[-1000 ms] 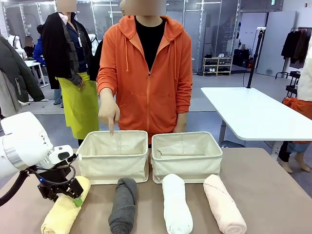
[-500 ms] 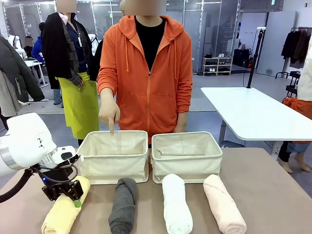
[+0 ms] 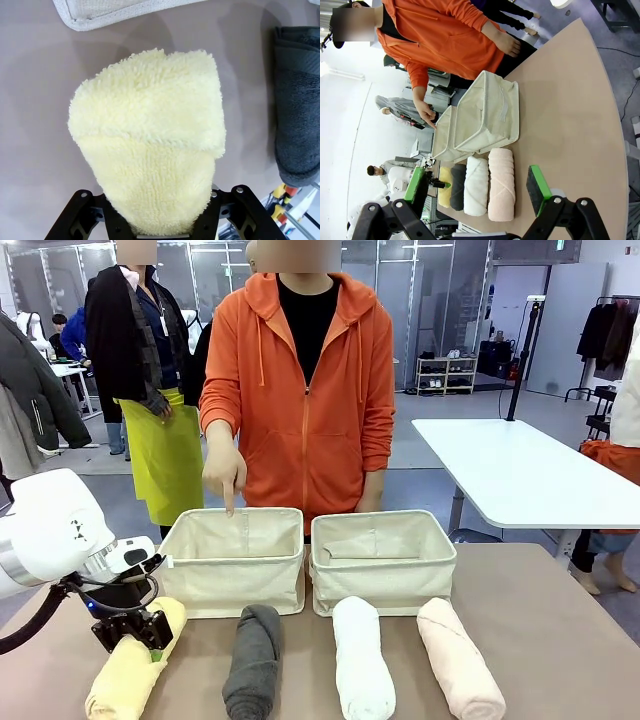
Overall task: Divide the towels into two baskets.
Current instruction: Pick up one hotel-folded towel and place it in the Fabric basket indicated by the person.
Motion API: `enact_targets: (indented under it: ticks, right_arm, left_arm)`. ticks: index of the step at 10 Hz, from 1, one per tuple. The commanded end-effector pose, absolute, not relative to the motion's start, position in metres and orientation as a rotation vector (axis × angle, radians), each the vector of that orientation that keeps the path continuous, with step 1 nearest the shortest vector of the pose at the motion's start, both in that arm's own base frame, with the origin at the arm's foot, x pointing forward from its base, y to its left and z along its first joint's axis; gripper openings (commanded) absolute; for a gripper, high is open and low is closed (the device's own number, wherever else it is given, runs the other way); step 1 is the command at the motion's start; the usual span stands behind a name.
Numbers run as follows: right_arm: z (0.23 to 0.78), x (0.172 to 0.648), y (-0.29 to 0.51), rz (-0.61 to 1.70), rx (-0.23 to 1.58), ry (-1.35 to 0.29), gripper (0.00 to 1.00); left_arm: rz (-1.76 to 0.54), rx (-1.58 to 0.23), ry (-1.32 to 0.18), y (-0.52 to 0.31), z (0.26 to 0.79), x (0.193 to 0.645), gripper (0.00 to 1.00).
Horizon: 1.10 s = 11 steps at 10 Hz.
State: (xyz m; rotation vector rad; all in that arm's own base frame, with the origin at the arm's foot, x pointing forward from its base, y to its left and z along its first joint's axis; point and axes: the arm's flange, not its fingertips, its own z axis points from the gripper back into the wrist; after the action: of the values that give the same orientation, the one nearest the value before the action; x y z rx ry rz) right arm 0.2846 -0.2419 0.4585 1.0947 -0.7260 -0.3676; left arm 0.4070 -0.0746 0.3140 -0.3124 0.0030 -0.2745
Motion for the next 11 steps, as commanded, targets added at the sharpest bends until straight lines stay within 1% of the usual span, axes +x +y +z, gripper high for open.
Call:
enact_targets:
  ticks: [1, 3, 4, 6, 7, 8, 9, 11]
  right_arm:
    - [0.458, 0.282, -0.241, -0.35, 1.102, -0.75, 1.0]
    - [0.458, 0.282, -0.241, -0.35, 1.102, -0.75, 1.0]
    - [0.458, 0.282, -0.241, -0.35, 1.102, -0.75, 1.0]
    - [0.458, 0.282, -0.241, -0.35, 1.102, -0.75, 1.0]
    - [0.458, 0.282, -0.241, -0.35, 1.102, -0.75, 1.0]
    - [0.458, 0.282, -0.241, -0.35, 1.102, -0.75, 1.0]
    - [0.458, 0.282, -0.241, -0.35, 1.102, -0.75, 1.0]
    - [0.458, 0.282, -0.241, -0.35, 1.102, -0.75, 1.0]
  left_arm:
    - [-0.269, -0.302, 0.001, -0.074, 0.314, 0.407, 0.15]
    - [-0.269, -0.302, 0.001, -0.074, 0.314, 0.407, 0.15]
    - [-0.274, -0.315, 0.003, -0.074, 0.314, 0.407, 0.3]
    - [-0.515, -0.157, -0.068, -0.109, 0.377, 0.398, 0.3]
    - [-0.622, -0.061, -0.143, -0.129, 0.415, 0.395, 0.3]
    - [-0.725, -0.009, -0.208, -0.15, 0.455, 0.391, 0.3]
    - [-0.798, 0.019, -0.227, -0.166, 0.482, 0.394, 0.3]
    - [-0.941, 0.088, -0.206, -0.195, 0.507, 0.405, 0.3]
